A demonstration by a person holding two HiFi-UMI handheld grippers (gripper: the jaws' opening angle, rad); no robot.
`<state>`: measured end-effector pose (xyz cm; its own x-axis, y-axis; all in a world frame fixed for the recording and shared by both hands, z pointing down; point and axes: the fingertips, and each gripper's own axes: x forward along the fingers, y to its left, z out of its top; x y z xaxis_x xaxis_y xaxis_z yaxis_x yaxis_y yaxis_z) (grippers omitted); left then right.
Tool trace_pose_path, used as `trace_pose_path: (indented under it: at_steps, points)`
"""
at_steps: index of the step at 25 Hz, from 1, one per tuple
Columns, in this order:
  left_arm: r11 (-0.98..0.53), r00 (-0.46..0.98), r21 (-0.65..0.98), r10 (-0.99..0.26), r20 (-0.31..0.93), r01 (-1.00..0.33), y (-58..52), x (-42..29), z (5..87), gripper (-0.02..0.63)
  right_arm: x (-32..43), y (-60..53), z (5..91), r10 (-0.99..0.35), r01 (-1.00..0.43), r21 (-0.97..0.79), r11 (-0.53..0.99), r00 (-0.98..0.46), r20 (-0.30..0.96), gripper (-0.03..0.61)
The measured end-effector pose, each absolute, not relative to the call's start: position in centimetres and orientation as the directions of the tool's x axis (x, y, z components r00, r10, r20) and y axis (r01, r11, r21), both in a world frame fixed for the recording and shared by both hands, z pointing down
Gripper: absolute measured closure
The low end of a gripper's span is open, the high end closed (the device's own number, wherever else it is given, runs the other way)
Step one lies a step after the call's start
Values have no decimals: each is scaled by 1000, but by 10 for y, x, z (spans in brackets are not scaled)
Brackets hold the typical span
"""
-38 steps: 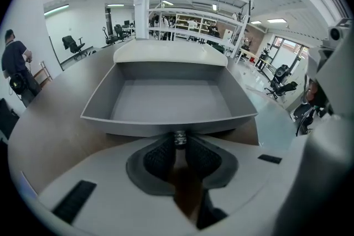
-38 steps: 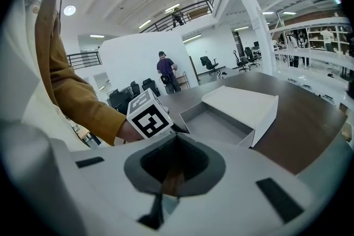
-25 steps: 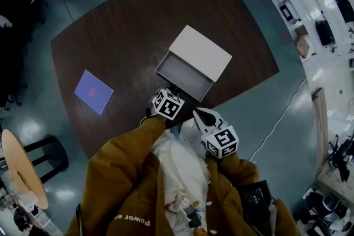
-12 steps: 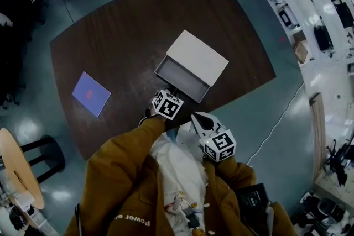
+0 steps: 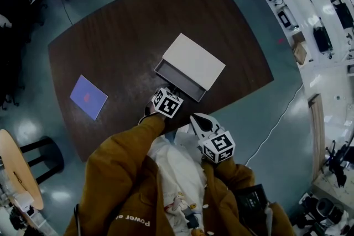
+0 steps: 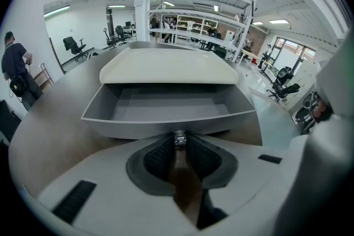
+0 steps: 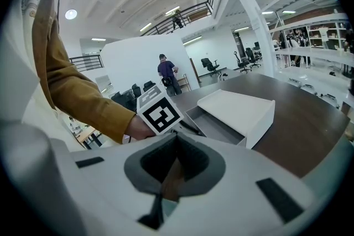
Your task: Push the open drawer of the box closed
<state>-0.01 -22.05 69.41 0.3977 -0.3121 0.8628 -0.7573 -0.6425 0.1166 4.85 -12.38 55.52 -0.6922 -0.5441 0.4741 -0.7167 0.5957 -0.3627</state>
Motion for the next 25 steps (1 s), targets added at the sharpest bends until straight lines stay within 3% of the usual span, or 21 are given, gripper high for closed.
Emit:
trace_pose_path:
  at_steps: [25]
  points:
    - [-671, 399, 97, -313, 862, -735, -270, 30, 695, 544, 75, -124, 556, -562, -744, -382, 549, -666, 490, 578]
